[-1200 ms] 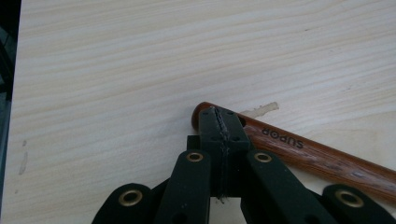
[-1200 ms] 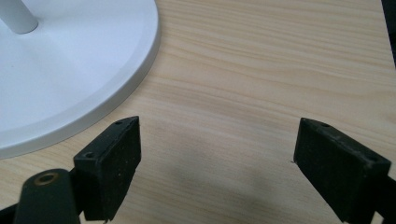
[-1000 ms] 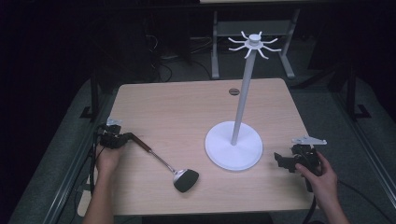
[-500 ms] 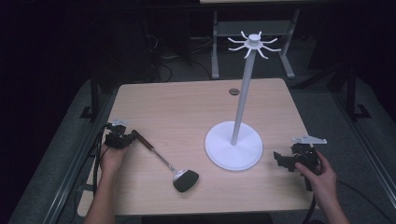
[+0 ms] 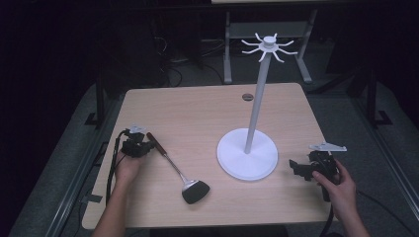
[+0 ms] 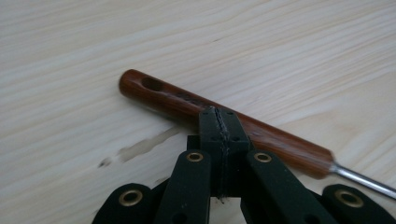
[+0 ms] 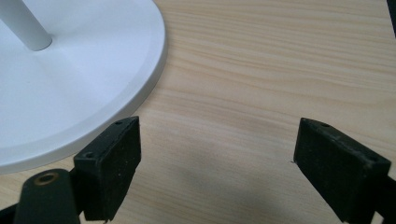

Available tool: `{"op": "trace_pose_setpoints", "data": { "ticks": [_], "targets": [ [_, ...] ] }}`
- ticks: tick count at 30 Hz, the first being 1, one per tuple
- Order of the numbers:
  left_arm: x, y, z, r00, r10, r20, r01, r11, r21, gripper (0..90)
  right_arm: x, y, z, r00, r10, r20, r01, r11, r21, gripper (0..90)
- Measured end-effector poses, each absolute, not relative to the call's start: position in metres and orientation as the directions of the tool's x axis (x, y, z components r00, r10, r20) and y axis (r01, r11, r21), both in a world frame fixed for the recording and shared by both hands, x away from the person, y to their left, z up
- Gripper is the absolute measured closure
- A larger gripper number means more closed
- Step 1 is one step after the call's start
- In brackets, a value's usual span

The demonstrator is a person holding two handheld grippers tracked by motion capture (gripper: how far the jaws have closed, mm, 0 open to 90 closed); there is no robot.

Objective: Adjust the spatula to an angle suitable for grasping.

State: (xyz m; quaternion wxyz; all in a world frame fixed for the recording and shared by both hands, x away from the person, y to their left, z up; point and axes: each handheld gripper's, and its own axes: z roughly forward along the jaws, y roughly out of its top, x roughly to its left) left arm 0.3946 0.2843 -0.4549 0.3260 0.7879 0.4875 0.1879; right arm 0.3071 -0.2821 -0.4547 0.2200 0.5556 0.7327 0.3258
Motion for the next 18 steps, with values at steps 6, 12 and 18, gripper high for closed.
{"op": "trace_pose_setpoints", "data": {
  "ticks": [6, 12, 18],
  "targets": [
    [0.395, 0.268, -0.455, 0.493, 0.87, 0.007, 0.627, -0.362, 0.69, 90.0, 0.307, -0.282, -0.455, -0.288, 0.957, 0.04, 0.673, 0.173, 0.719, 14.6],
    [0.394, 0.257, -0.455, 0.517, 0.856, 0.009, 0.615, -0.378, 0.692, 90.0, 0.307, -0.281, -0.455, -0.288, 0.957, 0.041, 0.676, 0.173, 0.716, 14.6],
    [0.394, 0.248, -0.456, 0.547, 0.837, 0.023, 0.598, -0.409, 0.69, 90.0, 0.308, -0.281, -0.455, -0.287, 0.957, 0.041, 0.677, 0.172, 0.716, 14.6]
  ]
}}
